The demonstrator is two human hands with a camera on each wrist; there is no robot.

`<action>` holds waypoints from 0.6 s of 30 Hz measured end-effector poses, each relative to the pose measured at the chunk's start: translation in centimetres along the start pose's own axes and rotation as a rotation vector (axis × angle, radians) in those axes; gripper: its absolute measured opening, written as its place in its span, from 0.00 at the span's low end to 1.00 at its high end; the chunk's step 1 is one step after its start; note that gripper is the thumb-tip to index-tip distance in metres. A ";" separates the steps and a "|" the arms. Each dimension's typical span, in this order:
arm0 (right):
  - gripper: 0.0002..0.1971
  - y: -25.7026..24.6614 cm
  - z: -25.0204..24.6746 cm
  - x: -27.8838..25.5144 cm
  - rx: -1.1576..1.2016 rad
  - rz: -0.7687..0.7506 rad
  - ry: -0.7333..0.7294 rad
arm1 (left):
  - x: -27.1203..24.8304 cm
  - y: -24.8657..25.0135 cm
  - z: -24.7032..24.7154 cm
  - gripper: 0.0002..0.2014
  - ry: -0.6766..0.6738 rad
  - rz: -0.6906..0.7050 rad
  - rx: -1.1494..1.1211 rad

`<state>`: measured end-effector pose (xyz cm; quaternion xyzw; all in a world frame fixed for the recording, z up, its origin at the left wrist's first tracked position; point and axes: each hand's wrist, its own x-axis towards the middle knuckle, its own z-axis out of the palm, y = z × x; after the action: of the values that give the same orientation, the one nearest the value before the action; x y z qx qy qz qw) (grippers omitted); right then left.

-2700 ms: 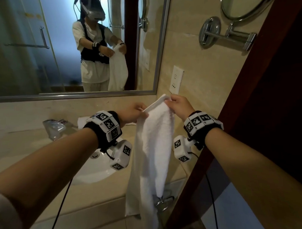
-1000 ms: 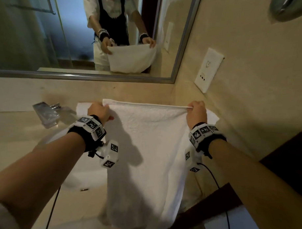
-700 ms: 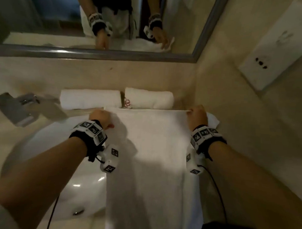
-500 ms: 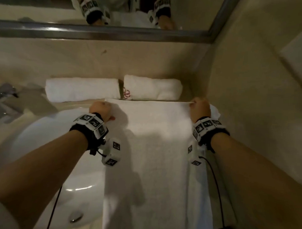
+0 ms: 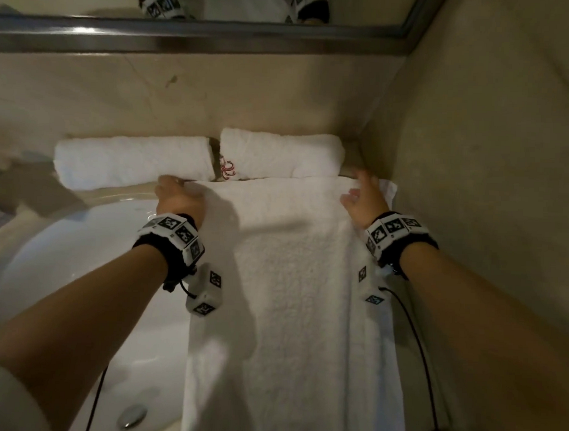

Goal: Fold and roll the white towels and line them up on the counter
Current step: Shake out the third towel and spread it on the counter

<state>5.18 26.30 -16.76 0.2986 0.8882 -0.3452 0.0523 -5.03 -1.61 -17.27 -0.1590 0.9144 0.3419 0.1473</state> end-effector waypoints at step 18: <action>0.09 6.5 -3.0 -17.7 -0.398 0.058 -0.166 | -17.6 -3.3 0.2 0.11 -0.273 0.277 0.138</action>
<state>23.66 23.34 -12.98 0.2782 0.9226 -0.1850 0.1931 12.20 -0.49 -12.71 0.0265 0.9203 0.3140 0.2318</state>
